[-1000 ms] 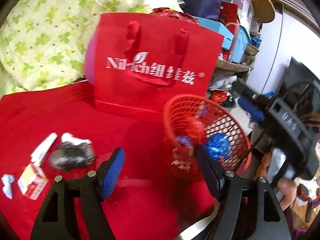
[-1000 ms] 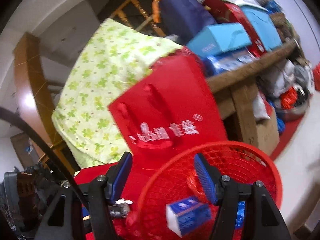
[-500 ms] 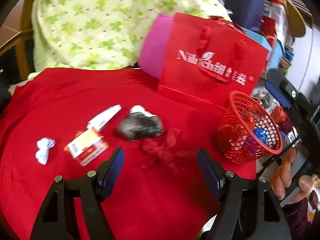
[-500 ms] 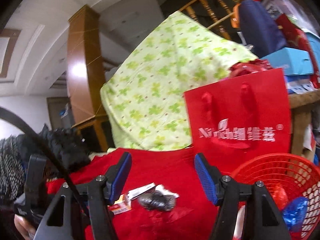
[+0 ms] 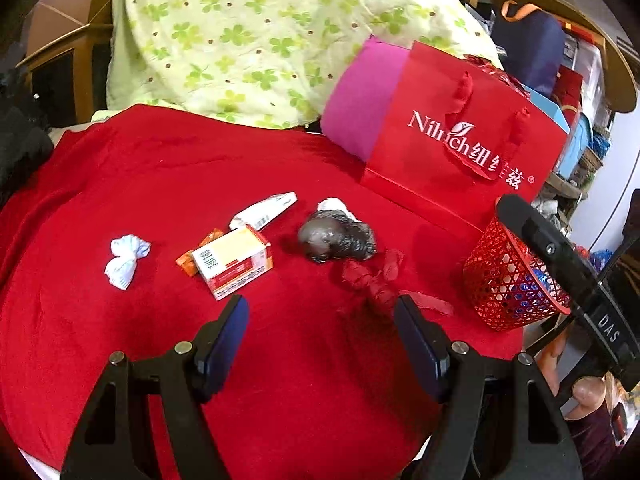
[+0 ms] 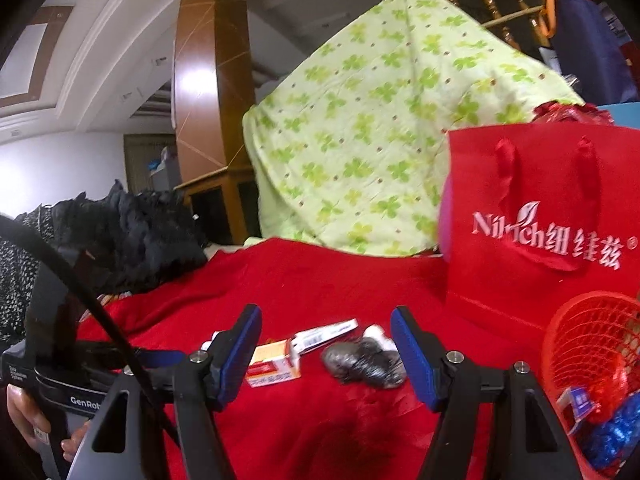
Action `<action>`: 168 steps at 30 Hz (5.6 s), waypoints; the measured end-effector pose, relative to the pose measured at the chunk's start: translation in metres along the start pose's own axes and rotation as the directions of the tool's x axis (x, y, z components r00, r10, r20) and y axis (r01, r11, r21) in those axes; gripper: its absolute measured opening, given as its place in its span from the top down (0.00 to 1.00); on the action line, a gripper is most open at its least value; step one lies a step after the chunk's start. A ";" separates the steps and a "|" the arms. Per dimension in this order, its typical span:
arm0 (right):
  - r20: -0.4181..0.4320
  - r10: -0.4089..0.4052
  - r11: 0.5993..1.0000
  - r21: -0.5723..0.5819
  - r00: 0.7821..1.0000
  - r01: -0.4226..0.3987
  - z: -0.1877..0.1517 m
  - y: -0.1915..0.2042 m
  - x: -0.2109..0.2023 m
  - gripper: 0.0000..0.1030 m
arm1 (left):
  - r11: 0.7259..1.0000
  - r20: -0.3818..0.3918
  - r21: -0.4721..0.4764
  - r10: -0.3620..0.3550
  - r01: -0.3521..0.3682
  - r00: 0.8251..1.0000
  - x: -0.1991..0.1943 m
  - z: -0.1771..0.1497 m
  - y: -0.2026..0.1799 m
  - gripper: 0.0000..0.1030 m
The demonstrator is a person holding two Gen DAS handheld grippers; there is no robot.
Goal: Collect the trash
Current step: 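Move both open tools back over the remaining trash, then grasp the white medicine box with the left tool while the right tool grasps the red ribbon bag, then carry the white box and red ribbon bag toward the red mesh basket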
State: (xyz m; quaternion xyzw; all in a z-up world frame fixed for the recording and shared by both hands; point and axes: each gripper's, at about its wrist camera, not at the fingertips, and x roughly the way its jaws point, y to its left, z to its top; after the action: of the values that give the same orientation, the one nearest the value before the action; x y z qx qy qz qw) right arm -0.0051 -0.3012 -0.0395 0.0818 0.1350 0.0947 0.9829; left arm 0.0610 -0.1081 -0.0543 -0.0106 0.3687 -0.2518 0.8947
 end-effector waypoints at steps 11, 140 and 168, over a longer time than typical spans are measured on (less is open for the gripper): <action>-0.080 0.046 0.998 0.043 0.996 -0.043 -0.015 0.013 0.017 0.31 | 0.997 0.003 -0.078 0.007 -0.006 1.000 -0.010 -0.012 0.038 0.27; -0.023 -0.103 0.961 0.257 0.994 0.105 -0.013 -0.067 -0.027 0.64 | 0.981 0.054 0.187 -0.069 0.057 0.996 -0.015 0.016 -0.040 0.54; 0.166 -0.200 0.915 0.385 0.966 0.124 -0.002 -0.123 -0.100 0.64 | 0.957 0.102 0.272 -0.129 0.097 0.986 -0.019 0.047 -0.110 0.54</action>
State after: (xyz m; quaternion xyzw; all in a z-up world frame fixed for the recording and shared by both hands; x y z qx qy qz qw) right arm -0.0797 -0.4413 -0.0395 0.2638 0.0565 -0.0235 0.9626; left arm 0.0319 -0.2034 0.0148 0.0738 0.2763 -0.3488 0.8925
